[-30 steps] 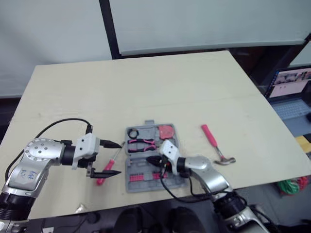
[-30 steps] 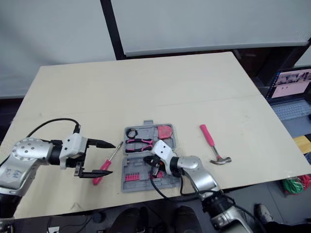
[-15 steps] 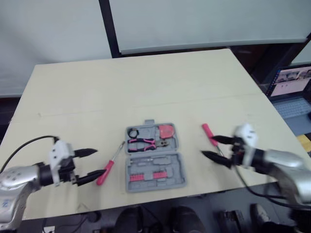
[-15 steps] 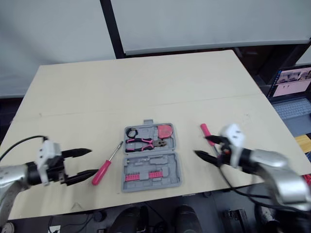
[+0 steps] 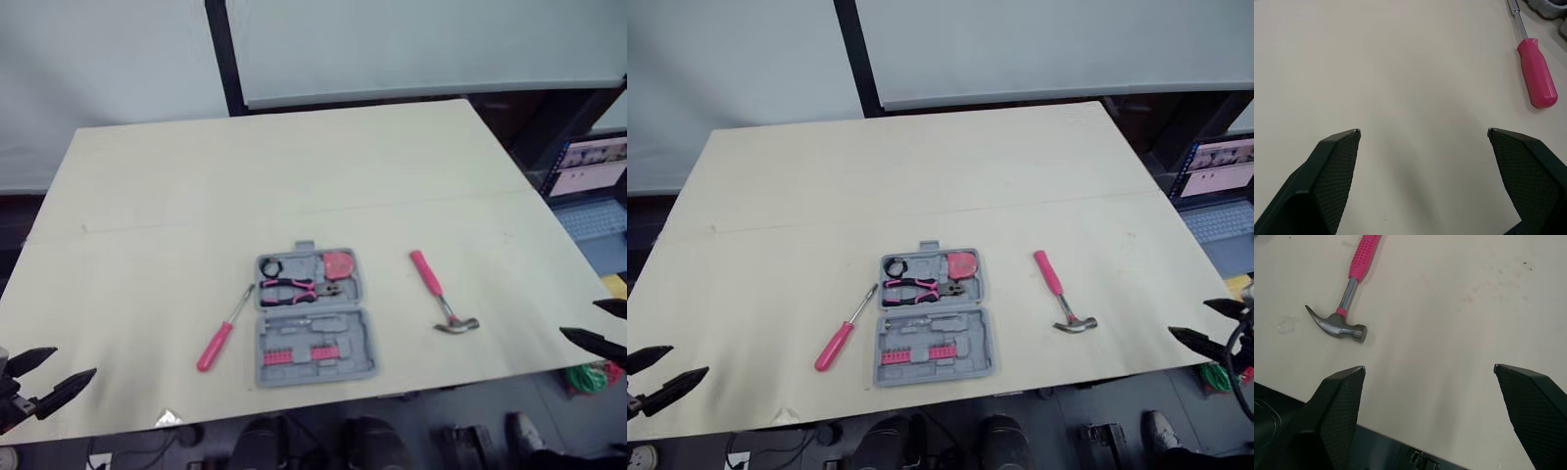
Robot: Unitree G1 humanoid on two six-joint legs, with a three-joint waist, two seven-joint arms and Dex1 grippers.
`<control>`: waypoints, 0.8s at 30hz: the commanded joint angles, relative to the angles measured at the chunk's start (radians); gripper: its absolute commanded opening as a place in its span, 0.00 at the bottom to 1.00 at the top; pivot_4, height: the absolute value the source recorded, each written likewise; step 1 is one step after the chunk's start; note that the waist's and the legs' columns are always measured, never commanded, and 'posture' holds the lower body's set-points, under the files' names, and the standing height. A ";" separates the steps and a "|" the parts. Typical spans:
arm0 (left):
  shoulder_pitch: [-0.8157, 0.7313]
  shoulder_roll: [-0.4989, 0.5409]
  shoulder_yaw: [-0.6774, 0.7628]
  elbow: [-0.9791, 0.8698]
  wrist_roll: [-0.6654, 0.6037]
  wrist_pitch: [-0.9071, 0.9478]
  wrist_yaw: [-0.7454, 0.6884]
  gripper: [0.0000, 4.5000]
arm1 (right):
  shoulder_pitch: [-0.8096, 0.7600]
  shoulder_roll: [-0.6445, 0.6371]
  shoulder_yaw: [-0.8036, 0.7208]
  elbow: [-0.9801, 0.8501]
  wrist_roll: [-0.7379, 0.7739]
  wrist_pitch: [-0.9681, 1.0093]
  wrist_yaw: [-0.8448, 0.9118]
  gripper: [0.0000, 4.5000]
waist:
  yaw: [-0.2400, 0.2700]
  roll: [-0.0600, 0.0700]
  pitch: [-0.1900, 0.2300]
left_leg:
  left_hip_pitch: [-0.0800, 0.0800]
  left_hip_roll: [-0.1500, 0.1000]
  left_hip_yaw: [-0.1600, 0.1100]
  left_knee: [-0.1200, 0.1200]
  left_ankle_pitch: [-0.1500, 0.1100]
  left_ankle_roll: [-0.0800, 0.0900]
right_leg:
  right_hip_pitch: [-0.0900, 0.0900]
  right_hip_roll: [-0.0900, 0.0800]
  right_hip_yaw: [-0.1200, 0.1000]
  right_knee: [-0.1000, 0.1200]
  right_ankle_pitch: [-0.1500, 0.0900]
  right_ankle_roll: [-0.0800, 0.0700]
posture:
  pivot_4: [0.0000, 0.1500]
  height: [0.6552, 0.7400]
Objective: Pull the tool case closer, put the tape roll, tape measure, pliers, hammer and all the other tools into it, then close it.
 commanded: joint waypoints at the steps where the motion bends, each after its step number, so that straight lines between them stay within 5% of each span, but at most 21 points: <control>1: 0.006 -0.003 -0.004 -0.064 -0.016 0.016 -0.003 1.00 | -0.025 0.004 -0.002 -0.056 0.026 0.012 -0.015 0.99 | -0.003 0.000 0.000 | 0.000 0.000 0.000 -0.001 0.000 0.000 | 0.000 0.000 0.000 0.000 0.001 0.001 | 1.00 0.86; 14: 0.018 -0.112 -0.218 -0.568 -0.047 0.202 0.169 1.00 | -0.183 0.016 0.149 -0.507 0.300 0.313 -0.076 0.99 | 0.000 0.001 0.000 | 0.000 0.000 0.002 -0.003 0.004 0.004 | 0.001 0.000 0.000 0.001 0.003 0.005 | 1.00 0.86; 24: -0.295 0.055 -0.363 -0.710 -0.324 0.354 0.080 1.00 | -0.310 0.173 0.239 -0.658 0.333 0.655 -0.540 0.99 | 0.024 0.000 0.000 | -0.002 -0.001 0.001 0.001 0.004 0.001 | 0.001 0.000 0.000 0.002 0.004 0.005 | 1.00 0.86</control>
